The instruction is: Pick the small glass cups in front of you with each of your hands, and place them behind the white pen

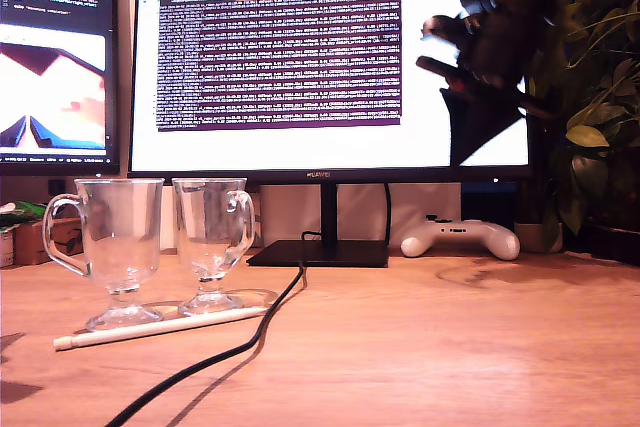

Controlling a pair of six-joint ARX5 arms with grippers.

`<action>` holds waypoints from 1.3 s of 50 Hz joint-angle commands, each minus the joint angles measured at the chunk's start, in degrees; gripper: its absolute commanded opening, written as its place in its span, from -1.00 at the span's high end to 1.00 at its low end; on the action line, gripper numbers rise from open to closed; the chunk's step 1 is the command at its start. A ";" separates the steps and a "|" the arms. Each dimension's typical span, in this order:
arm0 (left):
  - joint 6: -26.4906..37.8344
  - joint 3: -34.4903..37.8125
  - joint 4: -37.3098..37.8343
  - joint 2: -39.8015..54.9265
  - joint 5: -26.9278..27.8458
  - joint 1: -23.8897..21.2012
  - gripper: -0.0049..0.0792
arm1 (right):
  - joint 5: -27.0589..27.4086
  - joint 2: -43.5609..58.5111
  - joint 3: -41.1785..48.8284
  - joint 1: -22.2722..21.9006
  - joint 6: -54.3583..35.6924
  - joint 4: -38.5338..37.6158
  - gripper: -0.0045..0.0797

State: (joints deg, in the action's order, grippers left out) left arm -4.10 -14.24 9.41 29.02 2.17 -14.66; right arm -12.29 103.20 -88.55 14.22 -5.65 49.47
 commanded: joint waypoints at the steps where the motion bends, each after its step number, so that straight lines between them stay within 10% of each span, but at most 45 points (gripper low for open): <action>1: -0.46 -0.11 -0.42 0.13 -1.20 -0.35 0.93 | 1.40 -5.49 2.84 -1.20 1.31 -3.21 0.92; 38: -2.71 4.31 -6.58 -0.26 -8.28 -0.28 0.93 | 11.37 -40.00 44.28 -7.74 2.67 -33.33 0.92; 65: -2.38 9.66 0.31 -15.78 -8.22 1.64 0.93 | 11.37 -59.04 60.94 -16.22 4.42 -38.62 0.92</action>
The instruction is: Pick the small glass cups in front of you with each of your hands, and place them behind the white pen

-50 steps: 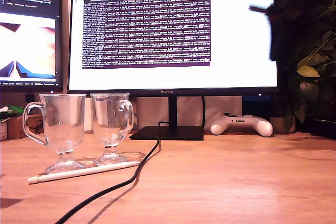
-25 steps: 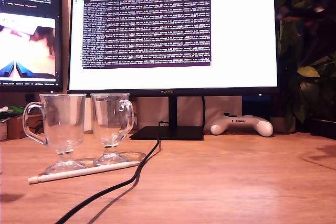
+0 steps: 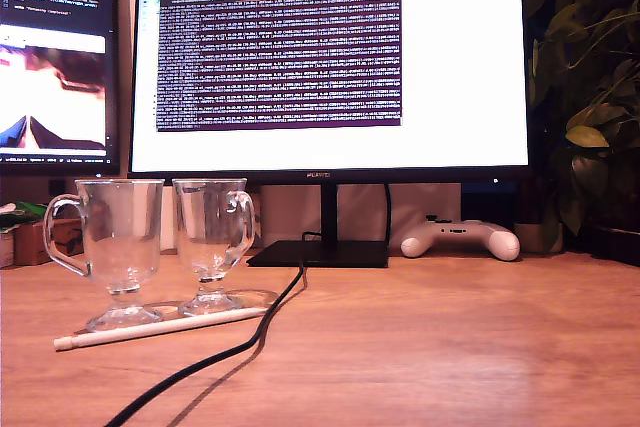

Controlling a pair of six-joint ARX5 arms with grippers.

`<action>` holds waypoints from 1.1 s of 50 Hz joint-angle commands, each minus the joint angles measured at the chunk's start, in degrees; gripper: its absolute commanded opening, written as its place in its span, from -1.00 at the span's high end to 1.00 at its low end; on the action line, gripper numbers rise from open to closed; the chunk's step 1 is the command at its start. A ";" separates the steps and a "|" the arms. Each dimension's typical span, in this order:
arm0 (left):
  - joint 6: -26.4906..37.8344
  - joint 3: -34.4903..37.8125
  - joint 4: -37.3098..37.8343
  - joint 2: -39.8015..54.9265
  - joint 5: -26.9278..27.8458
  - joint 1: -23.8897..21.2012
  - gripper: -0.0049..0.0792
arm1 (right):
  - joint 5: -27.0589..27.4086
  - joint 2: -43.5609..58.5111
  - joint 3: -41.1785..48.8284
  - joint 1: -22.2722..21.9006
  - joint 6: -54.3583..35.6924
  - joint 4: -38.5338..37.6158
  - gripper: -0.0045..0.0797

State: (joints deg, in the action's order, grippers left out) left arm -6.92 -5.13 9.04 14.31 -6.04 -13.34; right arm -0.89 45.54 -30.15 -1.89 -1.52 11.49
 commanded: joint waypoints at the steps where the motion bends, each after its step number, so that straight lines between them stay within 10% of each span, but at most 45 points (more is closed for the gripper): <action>1: 0.44 0.55 1.38 -1.84 0.00 0.33 0.93 | -0.04 -2.08 3.13 -0.11 0.22 -1.01 0.92; 55: 0.28 1.42 8.96 -15.02 0.00 0.33 0.93 | 1.03 -37.07 23.47 0.00 1.07 0.22 0.92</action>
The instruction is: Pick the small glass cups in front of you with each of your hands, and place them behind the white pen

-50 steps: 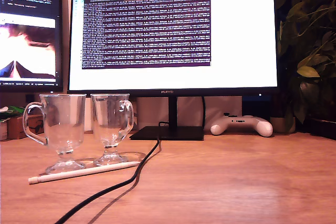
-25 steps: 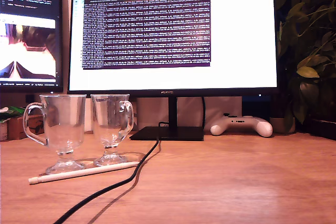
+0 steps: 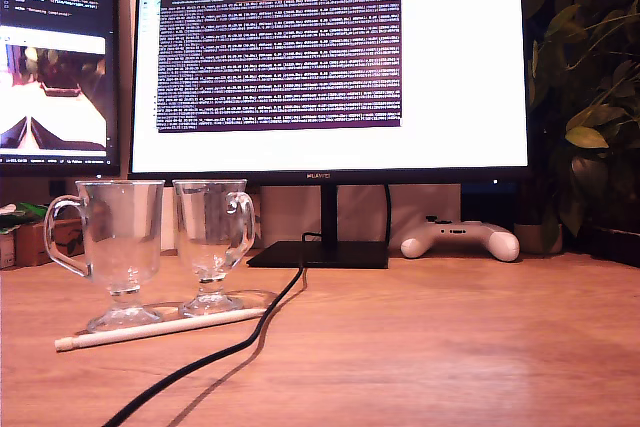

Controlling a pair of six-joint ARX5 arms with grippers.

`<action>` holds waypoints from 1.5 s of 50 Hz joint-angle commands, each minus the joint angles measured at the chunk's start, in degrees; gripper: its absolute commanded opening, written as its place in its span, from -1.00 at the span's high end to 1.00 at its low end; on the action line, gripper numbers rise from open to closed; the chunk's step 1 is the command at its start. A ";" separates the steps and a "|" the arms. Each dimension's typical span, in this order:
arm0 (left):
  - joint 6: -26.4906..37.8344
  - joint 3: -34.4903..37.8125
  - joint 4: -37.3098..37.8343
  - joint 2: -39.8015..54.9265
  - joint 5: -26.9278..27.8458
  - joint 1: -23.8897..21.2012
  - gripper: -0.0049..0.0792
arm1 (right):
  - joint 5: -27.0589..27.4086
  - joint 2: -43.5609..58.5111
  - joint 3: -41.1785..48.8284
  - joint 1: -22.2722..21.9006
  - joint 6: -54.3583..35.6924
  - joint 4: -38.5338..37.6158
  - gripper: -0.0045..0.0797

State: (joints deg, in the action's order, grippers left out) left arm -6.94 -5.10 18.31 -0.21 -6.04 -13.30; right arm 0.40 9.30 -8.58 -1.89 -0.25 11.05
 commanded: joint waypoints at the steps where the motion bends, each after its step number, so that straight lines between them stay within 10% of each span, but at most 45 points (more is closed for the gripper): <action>1: 0.31 1.40 -0.31 -0.50 0.00 0.28 0.93 | -0.26 -1.44 2.12 0.00 -0.20 1.11 0.92; 75: -1.46 4.87 -9.77 -0.50 1.29 1.49 0.93 | -4.33 -8.13 5.88 0.00 0.31 5.16 0.92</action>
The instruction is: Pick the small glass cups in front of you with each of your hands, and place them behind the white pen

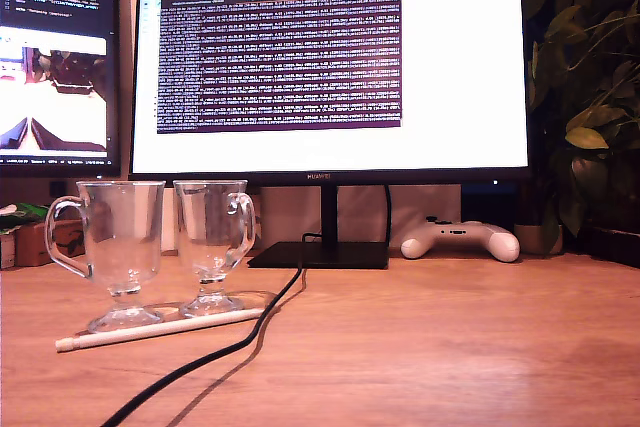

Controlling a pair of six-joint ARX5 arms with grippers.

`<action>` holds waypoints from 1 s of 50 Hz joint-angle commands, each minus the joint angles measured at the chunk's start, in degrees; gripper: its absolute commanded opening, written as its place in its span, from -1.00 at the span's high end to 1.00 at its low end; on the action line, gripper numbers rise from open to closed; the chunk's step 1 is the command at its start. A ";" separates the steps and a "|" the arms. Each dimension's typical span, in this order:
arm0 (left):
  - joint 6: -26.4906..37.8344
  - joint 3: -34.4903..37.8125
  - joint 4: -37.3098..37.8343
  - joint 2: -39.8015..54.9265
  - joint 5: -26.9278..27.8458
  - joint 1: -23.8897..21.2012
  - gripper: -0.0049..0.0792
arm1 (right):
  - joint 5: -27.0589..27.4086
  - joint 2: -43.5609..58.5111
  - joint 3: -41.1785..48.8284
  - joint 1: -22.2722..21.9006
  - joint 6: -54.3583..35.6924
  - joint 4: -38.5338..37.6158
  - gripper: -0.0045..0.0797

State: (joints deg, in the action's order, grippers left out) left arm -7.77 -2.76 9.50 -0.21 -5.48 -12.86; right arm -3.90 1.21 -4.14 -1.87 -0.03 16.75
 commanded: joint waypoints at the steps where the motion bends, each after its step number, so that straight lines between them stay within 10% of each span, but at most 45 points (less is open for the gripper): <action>1: -1.01 2.97 -1.31 -0.50 0.90 1.51 0.93 | 0.00 -0.04 1.44 -0.02 0.09 -0.55 0.92; 19: -1.22 4.20 0.83 -0.50 5.57 10.14 0.93 | -0.02 -0.04 1.44 -0.02 0.07 -0.57 0.92; 50: -1.27 4.20 2.45 -0.50 8.44 10.40 0.93 | -0.02 -0.04 1.44 -0.02 0.09 -0.57 0.92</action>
State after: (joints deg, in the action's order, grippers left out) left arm -8.86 -0.32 10.85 -0.23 2.90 -2.44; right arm -3.90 1.21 -4.14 -1.87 -0.05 16.73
